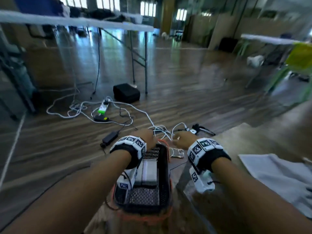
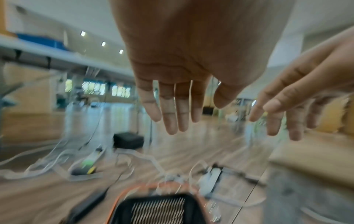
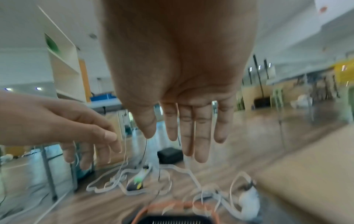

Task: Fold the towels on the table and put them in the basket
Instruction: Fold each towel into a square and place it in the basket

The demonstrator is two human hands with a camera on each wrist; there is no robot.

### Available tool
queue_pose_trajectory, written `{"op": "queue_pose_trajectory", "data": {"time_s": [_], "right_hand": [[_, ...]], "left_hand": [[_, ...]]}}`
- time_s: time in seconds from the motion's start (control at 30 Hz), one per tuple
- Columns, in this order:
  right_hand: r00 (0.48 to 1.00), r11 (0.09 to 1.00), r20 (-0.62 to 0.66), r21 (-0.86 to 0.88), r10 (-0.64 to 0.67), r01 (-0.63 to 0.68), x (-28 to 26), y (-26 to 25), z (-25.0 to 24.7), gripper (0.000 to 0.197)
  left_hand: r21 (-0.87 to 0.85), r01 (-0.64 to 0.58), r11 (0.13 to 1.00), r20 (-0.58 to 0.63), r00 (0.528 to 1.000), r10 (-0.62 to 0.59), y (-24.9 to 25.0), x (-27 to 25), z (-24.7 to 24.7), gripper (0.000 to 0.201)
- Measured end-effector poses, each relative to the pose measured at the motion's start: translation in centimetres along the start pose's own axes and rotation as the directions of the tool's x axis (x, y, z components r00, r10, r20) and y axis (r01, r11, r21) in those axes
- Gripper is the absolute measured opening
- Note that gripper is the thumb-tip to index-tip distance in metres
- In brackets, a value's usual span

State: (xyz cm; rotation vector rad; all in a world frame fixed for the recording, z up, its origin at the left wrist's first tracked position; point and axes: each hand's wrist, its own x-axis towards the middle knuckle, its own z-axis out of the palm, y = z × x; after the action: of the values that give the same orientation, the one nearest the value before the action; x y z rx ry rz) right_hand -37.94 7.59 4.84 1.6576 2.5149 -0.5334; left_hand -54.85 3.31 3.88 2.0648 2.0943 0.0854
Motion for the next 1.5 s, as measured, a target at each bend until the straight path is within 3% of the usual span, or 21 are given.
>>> {"op": "queue_pose_trajectory", "data": {"time_s": [0.13, 0.3, 0.5, 0.7, 0.83, 1.07, 1.27, 1.5], "right_hand": [[0.991, 1.0, -0.129, 0.02, 0.017, -0.014, -8.3, 0.7, -5.8, 0.029], [0.975, 0.99, -0.173, -0.001, 0.138, -0.14, -16.9, 3.4, -8.5, 0.039], [0.933, 0.955, -0.21, 0.016, 0.293, -0.296, -27.2, 7.9, -8.5, 0.039], [0.846, 0.885, -0.259, 0.138, 0.466, -0.445, -34.8, 13.1, -7.9, 0.035], [0.814, 0.86, -0.286, 0.235, 0.506, -0.452, -38.6, 15.1, -7.3, 0.027], [0.738, 0.772, -0.25, 0.331, 0.626, -0.543, -39.9, 20.2, -3.8, 0.023], [0.785, 0.79, -0.146, 0.254, 0.601, -0.558, -35.4, 23.6, 0.5, 0.024], [0.817, 0.821, -0.078, 0.062, 0.571, -0.568, -28.6, 26.5, 4.4, 0.037]], "left_hand": [[0.032, -0.086, 0.996, -0.066, 0.994, 0.088, 5.2, -4.8, -6.1, 0.04], [0.056, -0.201, 0.978, -0.093, 0.974, 0.205, 10.3, -9.0, -8.6, 0.041], [0.097, -0.348, 0.933, -0.081, 0.931, 0.355, 16.1, -12.2, -8.3, 0.041], [0.071, -0.493, 0.867, -0.043, 0.867, 0.496, 22.1, -13.1, -6.6, 0.037], [0.037, -0.574, 0.818, 0.002, 0.818, 0.575, 26.1, -13.1, -4.8, 0.039], [0.029, -0.612, 0.791, 0.099, 0.789, 0.607, 30.3, -11.6, 0.0, 0.038], [-0.006, -0.622, 0.783, 0.175, 0.77, 0.613, 31.7, -8.7, 5.1, 0.036], [-0.023, -0.674, 0.739, 0.105, 0.733, 0.672, 33.3, -4.6, 11.6, 0.033]]}}
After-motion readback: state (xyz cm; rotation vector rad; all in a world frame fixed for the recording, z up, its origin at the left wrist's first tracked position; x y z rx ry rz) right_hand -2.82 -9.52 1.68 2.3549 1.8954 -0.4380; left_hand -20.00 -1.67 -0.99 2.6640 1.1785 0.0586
